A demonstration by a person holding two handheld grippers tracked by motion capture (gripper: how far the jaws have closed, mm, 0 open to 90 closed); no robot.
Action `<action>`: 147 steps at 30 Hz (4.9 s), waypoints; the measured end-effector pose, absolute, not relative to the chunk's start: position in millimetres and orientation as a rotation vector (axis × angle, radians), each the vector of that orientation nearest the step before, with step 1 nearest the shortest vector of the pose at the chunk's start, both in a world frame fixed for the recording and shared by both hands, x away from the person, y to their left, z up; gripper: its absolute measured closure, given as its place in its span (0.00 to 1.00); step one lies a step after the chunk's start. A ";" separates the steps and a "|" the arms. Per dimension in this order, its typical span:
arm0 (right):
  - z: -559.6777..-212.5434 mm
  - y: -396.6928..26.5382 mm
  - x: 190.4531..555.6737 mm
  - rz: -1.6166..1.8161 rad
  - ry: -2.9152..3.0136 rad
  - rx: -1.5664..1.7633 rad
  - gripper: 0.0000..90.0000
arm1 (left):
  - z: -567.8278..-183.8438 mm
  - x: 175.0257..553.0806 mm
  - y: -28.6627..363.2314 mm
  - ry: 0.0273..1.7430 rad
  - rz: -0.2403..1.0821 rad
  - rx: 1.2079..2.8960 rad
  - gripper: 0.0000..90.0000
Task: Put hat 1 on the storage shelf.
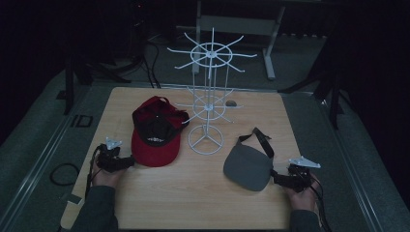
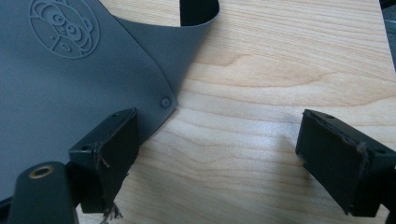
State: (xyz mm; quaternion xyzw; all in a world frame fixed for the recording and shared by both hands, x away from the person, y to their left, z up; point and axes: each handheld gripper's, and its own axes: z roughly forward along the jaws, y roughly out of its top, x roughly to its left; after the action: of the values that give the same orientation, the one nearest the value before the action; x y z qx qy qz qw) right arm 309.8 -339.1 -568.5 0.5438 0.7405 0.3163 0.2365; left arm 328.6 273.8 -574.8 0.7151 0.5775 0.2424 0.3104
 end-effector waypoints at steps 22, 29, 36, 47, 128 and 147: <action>-568.5 -339.1 309.8 0.867 2.030 1.491 0.15 | -558.3 320.5 284.9 1.494 0.541 1.917 0.53; -568.5 -339.1 309.8 0.867 2.031 1.491 0.15 | -544.2 315.9 288.5 1.443 0.503 1.900 0.54; -568.5 -339.1 309.8 0.867 2.031 1.491 0.15 | -532.0 311.6 293.1 1.400 0.450 1.867 0.54; -568.5 -339.1 309.8 0.868 2.031 1.491 0.15 | -515.2 314.4 291.2 1.319 0.392 1.865 0.53; -568.5 -339.0 309.8 0.869 2.032 1.489 0.15 | -503.9 323.9 275.5 1.164 0.421 1.756 0.96; -568.5 -339.0 309.8 0.869 2.032 1.489 0.15 | -476.2 320.2 280.9 1.144 0.504 1.685 0.96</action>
State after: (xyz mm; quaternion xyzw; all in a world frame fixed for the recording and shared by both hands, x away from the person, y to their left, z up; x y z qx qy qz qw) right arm 309.8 -339.0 -568.5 0.5430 0.7410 0.3168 0.2360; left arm 320.2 280.9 -476.2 0.6962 0.4728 0.2084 0.4983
